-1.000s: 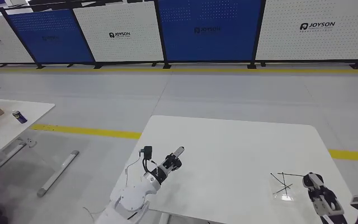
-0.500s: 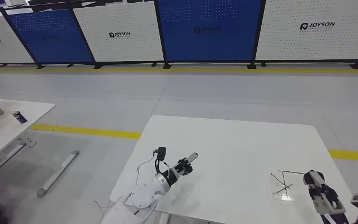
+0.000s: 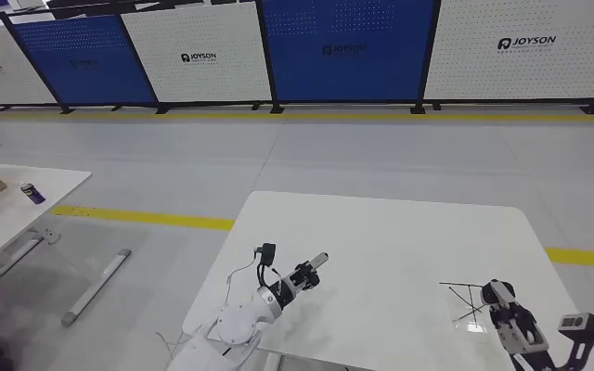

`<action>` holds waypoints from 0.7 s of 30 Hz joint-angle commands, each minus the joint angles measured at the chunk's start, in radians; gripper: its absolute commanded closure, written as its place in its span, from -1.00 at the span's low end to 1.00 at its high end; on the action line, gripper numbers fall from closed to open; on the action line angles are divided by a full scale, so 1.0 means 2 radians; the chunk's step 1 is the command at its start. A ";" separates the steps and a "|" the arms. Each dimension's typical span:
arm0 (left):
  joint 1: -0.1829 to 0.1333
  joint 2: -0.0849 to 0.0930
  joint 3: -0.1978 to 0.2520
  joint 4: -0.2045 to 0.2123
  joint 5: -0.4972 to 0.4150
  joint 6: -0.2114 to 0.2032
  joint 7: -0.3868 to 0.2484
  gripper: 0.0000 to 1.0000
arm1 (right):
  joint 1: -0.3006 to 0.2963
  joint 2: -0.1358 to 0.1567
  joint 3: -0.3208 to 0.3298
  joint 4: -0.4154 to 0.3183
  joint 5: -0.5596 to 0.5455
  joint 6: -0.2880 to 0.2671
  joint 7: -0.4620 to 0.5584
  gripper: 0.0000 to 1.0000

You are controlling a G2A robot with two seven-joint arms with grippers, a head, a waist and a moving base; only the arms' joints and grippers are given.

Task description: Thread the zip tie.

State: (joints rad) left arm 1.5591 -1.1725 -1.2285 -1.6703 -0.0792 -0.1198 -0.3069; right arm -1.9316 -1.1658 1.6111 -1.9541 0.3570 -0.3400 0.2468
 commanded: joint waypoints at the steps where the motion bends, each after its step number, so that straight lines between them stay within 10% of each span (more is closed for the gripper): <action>1: 0.000 0.001 0.005 -0.004 -0.021 -0.003 -0.038 -1.00 | 0.000 0.000 0.000 0.000 0.000 0.000 0.000 1.00; 5: -0.007 0.002 0.016 -0.010 -0.063 0.007 -0.101 -1.00 | 0.000 0.000 0.000 0.000 0.000 0.000 0.000 1.00; 11: -0.047 -0.011 0.074 0.009 -0.064 0.034 -0.058 -1.00 | 0.000 0.000 0.000 0.000 0.000 0.000 0.000 1.00; 21: -0.046 -0.012 0.074 0.008 -0.082 0.032 -0.053 -1.00 | 0.022 -0.005 -0.038 0.028 -0.048 0.000 -0.025 1.00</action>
State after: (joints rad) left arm 1.4659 -1.1955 -1.0809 -1.6531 -0.2204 -0.0528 -0.4156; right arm -1.8997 -1.1728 1.5608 -1.9096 0.2837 -0.3388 0.2135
